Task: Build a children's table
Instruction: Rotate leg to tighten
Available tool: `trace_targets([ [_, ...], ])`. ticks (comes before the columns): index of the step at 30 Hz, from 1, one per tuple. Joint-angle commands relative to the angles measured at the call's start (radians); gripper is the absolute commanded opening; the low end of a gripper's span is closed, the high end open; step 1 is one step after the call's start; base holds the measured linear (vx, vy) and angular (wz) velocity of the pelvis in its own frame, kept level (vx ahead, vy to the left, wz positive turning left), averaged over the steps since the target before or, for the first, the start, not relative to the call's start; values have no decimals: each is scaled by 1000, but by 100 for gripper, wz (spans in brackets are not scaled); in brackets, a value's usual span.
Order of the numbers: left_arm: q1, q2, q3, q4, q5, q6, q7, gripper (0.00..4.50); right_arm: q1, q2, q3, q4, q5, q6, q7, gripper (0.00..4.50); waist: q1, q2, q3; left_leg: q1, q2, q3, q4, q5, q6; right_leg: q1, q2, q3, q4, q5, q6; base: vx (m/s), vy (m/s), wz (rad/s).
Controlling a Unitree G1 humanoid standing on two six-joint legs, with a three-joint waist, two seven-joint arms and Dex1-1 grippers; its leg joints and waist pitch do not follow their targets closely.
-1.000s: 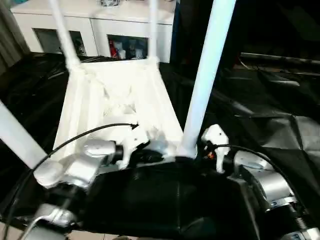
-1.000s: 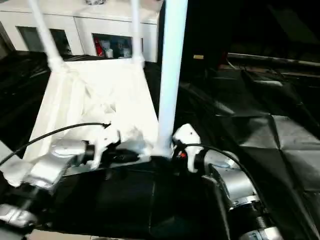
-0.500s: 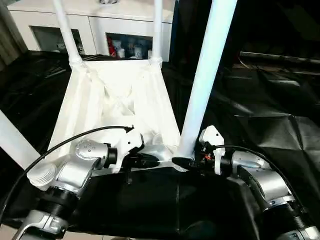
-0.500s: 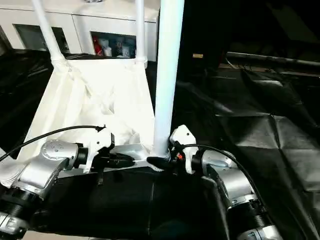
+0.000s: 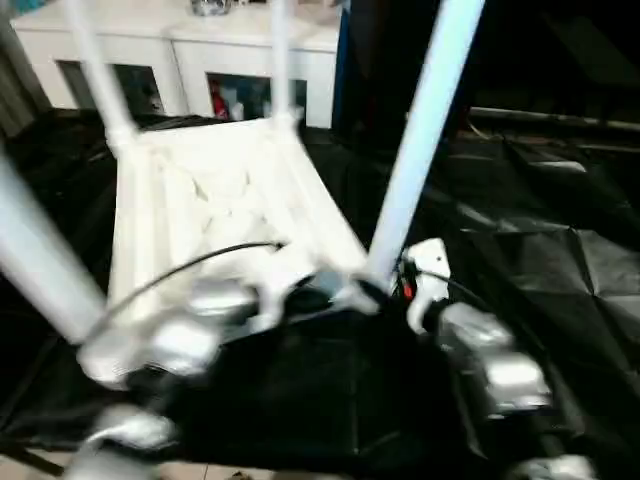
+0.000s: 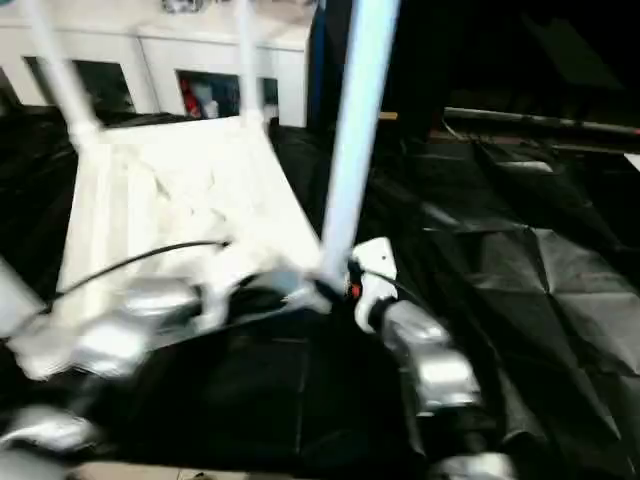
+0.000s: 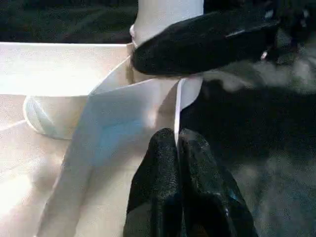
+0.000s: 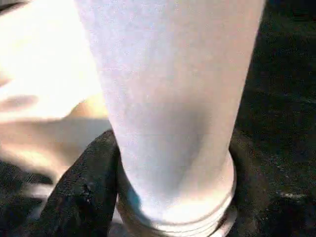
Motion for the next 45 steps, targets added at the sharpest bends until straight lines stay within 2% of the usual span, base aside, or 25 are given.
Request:
trace_targets([
  [1,8,-45,-22,48,-7,8,70,0,16,18,14,56,-24,23,-53,272,-2,-7,-35,25,71,-46,-80,-342,-49,5,-85,49,-103,-393,-161,0,0,0],
  [2,-3,-65,-25,62,2,4,100,0,10,36,20,60,-35,18,-71,272,1,-2,-35,24,73,-46,-82,-344,-42,4,-84,50,-105,-385,-153,0,0,0],
  [4,-22,-98,-28,90,20,-12,128,0,-2,63,41,73,-56,-1,-80,272,0,-3,-30,37,69,-45,-80,-408,-46,-7,-83,51,-115,-445,-141,0,0,0],
  [5,-27,-106,-27,99,24,-17,137,0,-6,69,51,76,-63,-19,-72,272,0,-4,-32,34,69,-48,-82,-406,-46,-3,-84,50,-114,-448,-136,0,0,0],
  [8,-34,-109,-27,109,26,-28,132,0,-11,75,60,79,-65,-47,-58,272,4,-4,-37,24,71,-47,-85,-354,-32,5,-84,51,-107,-369,-138,0,0,0],
  [9,-27,-88,-28,96,15,-41,90,0,-11,63,64,60,-38,-75,5,328,4,-10,-38,19,71,-45,-85,-329,-22,10,-84,50,-103,-329,-146,0,0,0],
  [11,-18,-68,-29,82,4,-51,51,0,-11,46,69,48,-27,-92,46,342,7,-8,-43,10,71,-44,-82,-276,-2,18,-85,49,-93,-261,-159,0,0,0],
  [12,-14,-58,-28,76,-1,-51,36,0,-12,35,71,40,-17,-88,77,348,8,-9,-42,8,70,-41,-79,-249,16,19,-85,48,-92,-234,-170,0,0,0],
  [13,-11,-50,-28,72,-5,-54,23,0,-12,27,73,33,-10,-83,99,360,8,-9,-42,8,70,-41,-79,-249,16,19,-85,48,-92,-234,-170,0,0,0],
  [14,-3,-29,-27,62,-14,-64,-15,0,-11,6,77,15,10,-71,160,371,11,-13,-40,7,70,-41,-77,-247,28,20,-88,48,-93,-246,-174,0,0,0],
  [15,11,5,-23,45,-31,-72,-73,0,-8,-37,90,-21,43,-33,269,379,12,-11,-41,7,72,-40,-76,-242,35,20,-87,48,-93,-252,-176,0,0,0],
  [16,11,5,-23,45,-31,-72,-73,0,-8,-37,90,-21,43,-33,269,385,11,-12,-43,1,73,-42,-76,-222,45,26,-86,46,-88,-232,-178,0,0,0],
  [17,19,27,-21,35,-43,-83,-114,0,-6,-70,104,-41,51,-14,330,394,9,-14,-42,0,72,-41,-76,-215,49,25,-83,45,-88,-224,-179,0,0,0],
  [23,66,141,-15,-29,-113,-87,-322,0,7,-223,139,-110,74,24,582,394,8,-11,-44,4,75,-37,-71,-184,60,20,-80,44,-77,-155,-219,0,0,0],
  [24,68,153,-19,-34,-118,-81,-345,0,8,-236,139,-115,79,26,606,394,9,-12,-45,3,76,-37,-71,-173,63,23,-81,44,-74,-139,-226,0,0,0],
  [26,76,177,-25,-45,-130,-60,-388,0,9,-256,139,-124,95,37,647,394,11,-8,-45,7,77,-34,-69,-166,70,19,-80,44,-72,-112,-240,0,0,0],
  [27,82,187,-23,-49,-134,-61,-400,0,12,-265,141,-130,99,41,661,394,13,-13,-45,6,78,-34,-69,-164,70,19,-79,43,-70,-105,-246,0,0,0],
  [29,88,196,-19,-53,-137,-66,-411,0,15,-278,145,-140,103,50,679,394,20,-11,-46,8,80,-34,-68,-155,68,20,-79,43,-65,-86,-249,0,0,0],
  [32,97,216,-12,-54,-136,-70,-410,0,19,-292,158,-140,100,51,697,359,23,-13,-45,8,78,-32,-68,-153,65,20,-79,43,-64,-75,-250,0,0,0],
  [39,100,236,-8,-44,-136,-75,-427,0,10,-290,169,-119,85,47,714,304,26,-16,-44,9,77,-32,-68,-168,48,20,-81,45,-69,-127,-236,0,0,0],
  [45,99,238,-9,-39,-137,-72,-437,0,11,-289,166,-125,92,54,717,269,26,-15,-46,9,76,-30,-65,-149,55,21,-81,45,-64,-87,-245,0,0,0],
])
